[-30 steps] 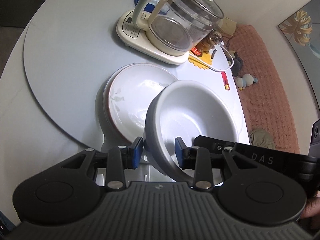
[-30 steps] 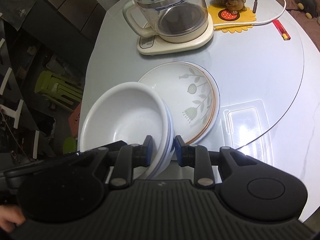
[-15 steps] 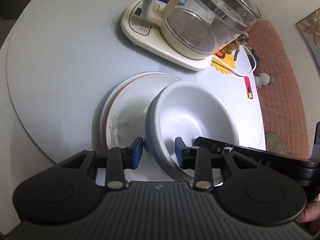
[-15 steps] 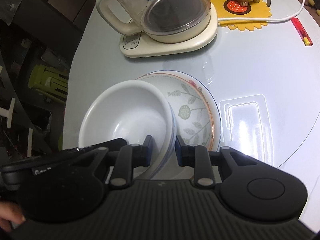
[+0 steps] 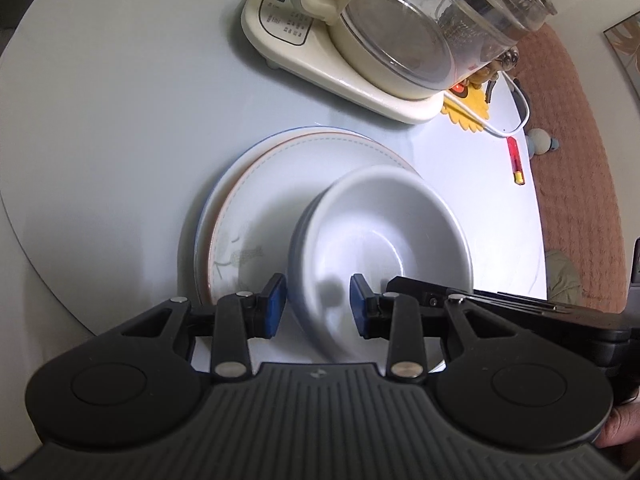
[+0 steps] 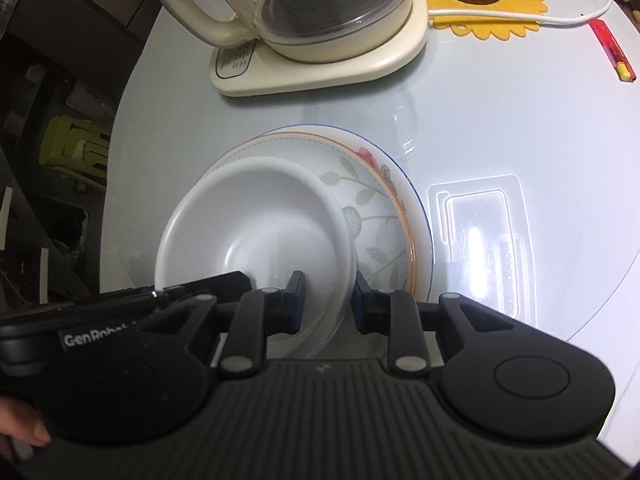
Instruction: Organize plates and bowls
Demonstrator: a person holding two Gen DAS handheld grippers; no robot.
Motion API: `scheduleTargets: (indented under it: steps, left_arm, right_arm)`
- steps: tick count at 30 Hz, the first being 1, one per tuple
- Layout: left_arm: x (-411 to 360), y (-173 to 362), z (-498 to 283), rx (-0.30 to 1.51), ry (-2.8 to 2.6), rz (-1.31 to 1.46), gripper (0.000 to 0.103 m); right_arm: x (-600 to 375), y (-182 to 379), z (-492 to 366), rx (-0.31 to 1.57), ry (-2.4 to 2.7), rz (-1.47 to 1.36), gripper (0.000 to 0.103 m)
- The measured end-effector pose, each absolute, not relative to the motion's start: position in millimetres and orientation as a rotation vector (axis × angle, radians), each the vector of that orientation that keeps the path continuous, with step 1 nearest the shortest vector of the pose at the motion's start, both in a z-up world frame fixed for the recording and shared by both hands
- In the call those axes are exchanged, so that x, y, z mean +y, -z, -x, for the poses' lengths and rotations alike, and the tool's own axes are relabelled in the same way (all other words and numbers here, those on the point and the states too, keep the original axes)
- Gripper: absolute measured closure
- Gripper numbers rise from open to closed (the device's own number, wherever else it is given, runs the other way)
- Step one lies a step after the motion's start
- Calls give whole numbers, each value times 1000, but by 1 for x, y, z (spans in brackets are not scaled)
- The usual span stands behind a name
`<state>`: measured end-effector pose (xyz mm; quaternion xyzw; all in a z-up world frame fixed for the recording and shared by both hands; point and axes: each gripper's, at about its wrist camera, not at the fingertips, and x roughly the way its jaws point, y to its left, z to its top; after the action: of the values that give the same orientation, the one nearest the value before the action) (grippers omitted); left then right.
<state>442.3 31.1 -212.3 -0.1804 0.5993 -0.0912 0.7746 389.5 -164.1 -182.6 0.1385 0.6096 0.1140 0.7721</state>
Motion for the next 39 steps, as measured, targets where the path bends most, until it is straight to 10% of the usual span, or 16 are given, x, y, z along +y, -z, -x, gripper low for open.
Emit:
scheduleTargets:
  steps: [11,18,39]
  left_arm:
    - [41,182,-423,1250,204,373,60]
    - [56,141,-399,1174,189,371,55]
    - [75,20,-281,898,185,295,48]
  right_arm:
    - [-169,165,-379,1286,-199,-286,73]
    - [-175,134,-360,1205,-160,-251,43]
    - [-171,19,-265,887,-206,-178,43]
